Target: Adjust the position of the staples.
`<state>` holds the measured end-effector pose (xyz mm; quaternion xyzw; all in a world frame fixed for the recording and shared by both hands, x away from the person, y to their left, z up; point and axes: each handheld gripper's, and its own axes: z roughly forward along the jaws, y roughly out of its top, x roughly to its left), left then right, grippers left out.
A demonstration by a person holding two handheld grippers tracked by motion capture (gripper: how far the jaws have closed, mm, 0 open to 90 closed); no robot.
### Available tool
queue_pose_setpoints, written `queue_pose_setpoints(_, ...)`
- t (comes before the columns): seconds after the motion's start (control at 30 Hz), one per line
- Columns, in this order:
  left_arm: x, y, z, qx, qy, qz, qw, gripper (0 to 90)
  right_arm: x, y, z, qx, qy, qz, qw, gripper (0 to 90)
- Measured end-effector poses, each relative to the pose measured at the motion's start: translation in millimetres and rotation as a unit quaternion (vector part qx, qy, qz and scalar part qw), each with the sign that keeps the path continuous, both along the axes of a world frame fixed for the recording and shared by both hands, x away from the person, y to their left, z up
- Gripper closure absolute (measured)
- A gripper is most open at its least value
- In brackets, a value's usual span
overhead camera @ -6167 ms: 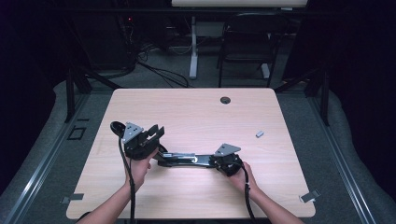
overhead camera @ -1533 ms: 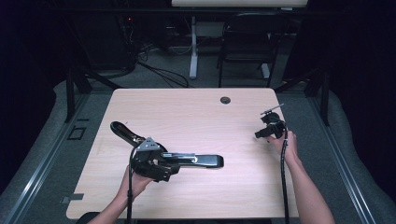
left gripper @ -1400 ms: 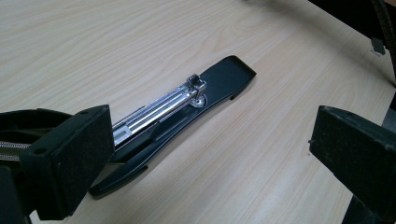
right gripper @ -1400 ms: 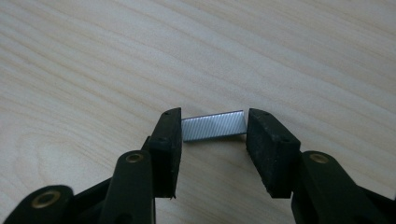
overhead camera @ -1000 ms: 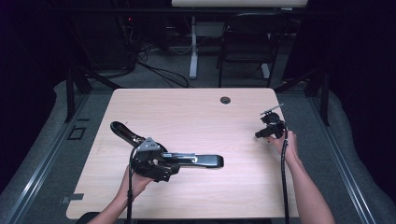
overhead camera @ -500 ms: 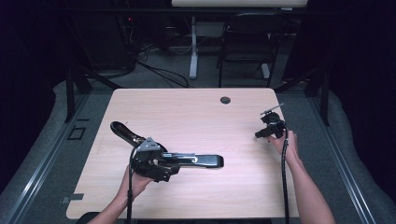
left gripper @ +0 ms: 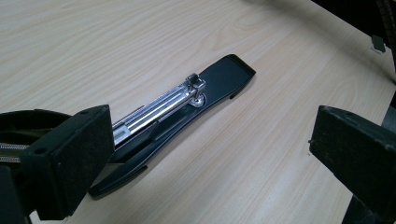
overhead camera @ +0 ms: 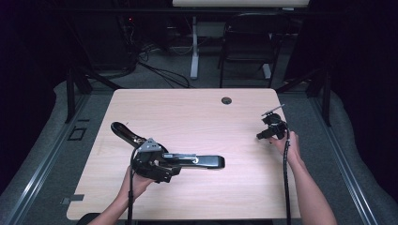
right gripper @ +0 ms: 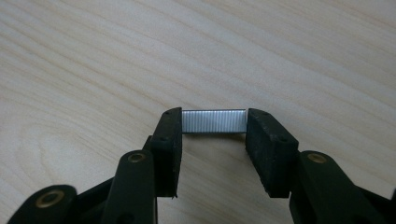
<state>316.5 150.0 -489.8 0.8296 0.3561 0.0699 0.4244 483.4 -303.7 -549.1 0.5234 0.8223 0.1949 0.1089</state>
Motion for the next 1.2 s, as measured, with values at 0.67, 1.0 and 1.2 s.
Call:
queue_pose_setpoints(0.67,-0.4,-1.0,-0.4,0.005,0.004,-0.003,1.0000,0.0,1.7,2.1,-3.2,0.015,-0.007,-0.023,0.9996,56.9)
queue_pose_setpoints(1.0,-0.3,-0.1,0.0,0.003,0.001,-0.002,1.0000,0.0,-1.4,1.9,8.6,0.026,-0.026,-0.019,0.9991,57.1)
queue_pose_setpoints(1.2,0.5,2.5,0.8,0.002,0.000,-0.001,1.0000,0.0,-5.9,6.3,18.1,0.031,-0.038,-0.007,0.9988,57.1)
